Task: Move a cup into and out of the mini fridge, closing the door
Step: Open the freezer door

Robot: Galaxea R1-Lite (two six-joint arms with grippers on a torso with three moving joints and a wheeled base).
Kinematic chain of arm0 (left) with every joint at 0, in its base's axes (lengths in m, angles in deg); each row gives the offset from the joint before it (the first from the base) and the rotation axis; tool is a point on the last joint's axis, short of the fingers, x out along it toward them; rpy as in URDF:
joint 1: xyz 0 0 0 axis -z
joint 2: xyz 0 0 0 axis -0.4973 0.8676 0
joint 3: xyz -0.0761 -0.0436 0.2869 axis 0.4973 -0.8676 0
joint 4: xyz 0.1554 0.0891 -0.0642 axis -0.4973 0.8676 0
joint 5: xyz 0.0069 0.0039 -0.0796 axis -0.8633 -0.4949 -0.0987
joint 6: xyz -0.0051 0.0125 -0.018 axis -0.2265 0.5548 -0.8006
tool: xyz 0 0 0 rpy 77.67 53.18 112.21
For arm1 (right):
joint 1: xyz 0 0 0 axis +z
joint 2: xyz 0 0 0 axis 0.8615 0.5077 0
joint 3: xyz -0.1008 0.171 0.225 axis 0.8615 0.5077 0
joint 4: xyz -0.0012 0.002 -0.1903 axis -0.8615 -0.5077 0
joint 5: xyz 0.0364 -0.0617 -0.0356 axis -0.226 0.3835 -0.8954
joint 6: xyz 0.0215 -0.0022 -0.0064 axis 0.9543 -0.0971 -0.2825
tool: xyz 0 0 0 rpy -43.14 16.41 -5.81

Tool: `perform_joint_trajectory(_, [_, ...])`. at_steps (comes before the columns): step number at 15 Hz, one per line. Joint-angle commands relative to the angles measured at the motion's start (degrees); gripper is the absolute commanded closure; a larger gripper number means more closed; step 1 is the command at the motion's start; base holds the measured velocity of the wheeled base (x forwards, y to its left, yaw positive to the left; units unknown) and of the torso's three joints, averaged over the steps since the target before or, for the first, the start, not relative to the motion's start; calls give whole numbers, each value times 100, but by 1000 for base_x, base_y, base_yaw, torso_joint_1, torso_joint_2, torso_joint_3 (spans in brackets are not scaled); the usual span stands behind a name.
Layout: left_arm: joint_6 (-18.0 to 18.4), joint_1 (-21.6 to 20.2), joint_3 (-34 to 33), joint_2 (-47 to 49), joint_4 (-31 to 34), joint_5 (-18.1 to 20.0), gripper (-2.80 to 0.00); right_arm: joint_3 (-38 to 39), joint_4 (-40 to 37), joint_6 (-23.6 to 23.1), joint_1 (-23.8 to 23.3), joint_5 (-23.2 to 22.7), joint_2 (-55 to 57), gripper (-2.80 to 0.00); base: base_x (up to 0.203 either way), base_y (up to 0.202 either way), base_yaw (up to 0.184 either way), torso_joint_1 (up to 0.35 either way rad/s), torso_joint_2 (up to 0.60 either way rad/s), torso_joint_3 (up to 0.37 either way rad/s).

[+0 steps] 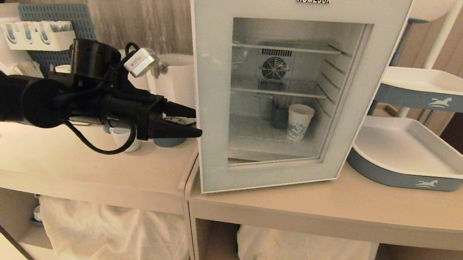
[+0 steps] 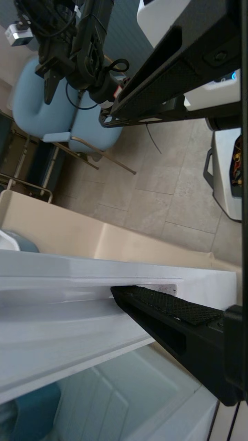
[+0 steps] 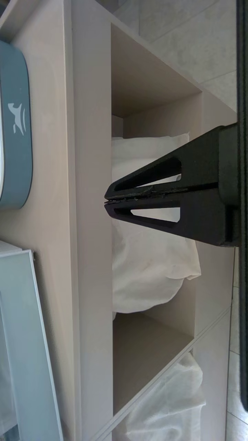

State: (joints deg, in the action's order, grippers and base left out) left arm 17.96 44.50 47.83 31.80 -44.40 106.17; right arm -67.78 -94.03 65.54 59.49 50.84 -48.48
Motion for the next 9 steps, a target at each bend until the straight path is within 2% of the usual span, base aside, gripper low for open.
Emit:
perform_joint_trajectory(1, [10, 136, -161, -244, -12, -33, -280, -1, -3, 3, -1, 4, 8, 0, 0, 0, 0, 0, 0, 0])
perform_joint_trajectory(3, [15, 435, -442, -477, -12, -134, -280, -1, -3, 3, 0, 4, 8, 0, 0, 0, 0, 0, 0, 0])
perform_joint_trajectory(6, [15, 656, -604, -579, -12, -153, -280, -1, -3, 3, 0, 4, 8, 0, 0, 0, 0, 0, 0, 0])
perform_joint_trajectory(9, [9, 1104, -891, -801, -12, -153, -280, -1, -3, 3, 0, 4, 8, 0, 0, 0, 0, 0, 0, 0])
